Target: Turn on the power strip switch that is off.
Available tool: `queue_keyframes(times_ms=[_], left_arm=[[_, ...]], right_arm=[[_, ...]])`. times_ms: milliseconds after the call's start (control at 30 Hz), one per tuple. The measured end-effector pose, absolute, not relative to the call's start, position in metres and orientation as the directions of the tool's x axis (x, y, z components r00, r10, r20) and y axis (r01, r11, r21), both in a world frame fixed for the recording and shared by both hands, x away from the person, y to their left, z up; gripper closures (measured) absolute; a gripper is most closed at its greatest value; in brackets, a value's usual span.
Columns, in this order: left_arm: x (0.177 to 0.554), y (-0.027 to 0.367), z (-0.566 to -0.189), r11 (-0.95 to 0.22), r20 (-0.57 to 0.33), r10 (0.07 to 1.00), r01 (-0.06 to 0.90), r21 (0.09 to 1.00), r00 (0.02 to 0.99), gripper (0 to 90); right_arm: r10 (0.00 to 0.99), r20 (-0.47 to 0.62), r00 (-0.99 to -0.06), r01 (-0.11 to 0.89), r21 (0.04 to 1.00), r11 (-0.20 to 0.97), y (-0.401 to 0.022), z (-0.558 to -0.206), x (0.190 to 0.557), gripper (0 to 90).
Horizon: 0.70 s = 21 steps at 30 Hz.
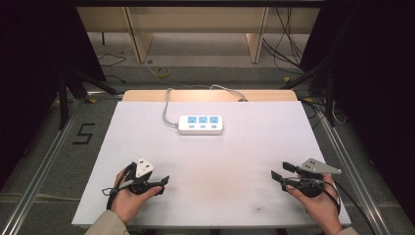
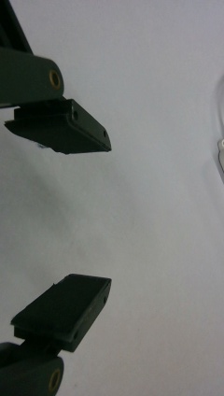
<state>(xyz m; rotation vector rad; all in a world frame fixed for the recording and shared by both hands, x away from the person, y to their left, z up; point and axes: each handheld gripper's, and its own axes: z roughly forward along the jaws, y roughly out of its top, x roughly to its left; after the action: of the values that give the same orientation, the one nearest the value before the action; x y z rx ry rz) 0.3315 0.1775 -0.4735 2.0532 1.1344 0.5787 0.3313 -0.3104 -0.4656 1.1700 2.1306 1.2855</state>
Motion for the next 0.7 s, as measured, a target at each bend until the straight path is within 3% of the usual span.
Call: queue_keyframes(times_ms=[100,233,433,700], left_arm=[[0.331,0.177,-0.474,-0.367,0.049,0.857,0.54,0.758,0.513,28.7],[0.331,0.177,-0.473,-0.361,0.049,0.861,0.54,0.76,0.507,29.2],[0.331,0.176,-0.474,-0.371,0.052,0.855,0.539,0.756,0.515,29.1],[0.332,0.176,-0.475,-0.364,0.05,0.86,0.54,0.759,0.509,29.6]], right_arm=[[0.811,0.081,-0.579,0.458,0.855,0.242,-0.309,-0.465,0.331,45.7],[0.803,0.026,-0.595,0.447,0.841,0.304,-0.307,-0.461,0.329,69.5],[0.786,-0.005,-0.619,0.45,0.818,0.36,-0.301,-0.46,0.328,89.4],[0.777,-0.019,-0.629,0.456,0.801,0.388,-0.292,-0.457,0.331,90.0]])
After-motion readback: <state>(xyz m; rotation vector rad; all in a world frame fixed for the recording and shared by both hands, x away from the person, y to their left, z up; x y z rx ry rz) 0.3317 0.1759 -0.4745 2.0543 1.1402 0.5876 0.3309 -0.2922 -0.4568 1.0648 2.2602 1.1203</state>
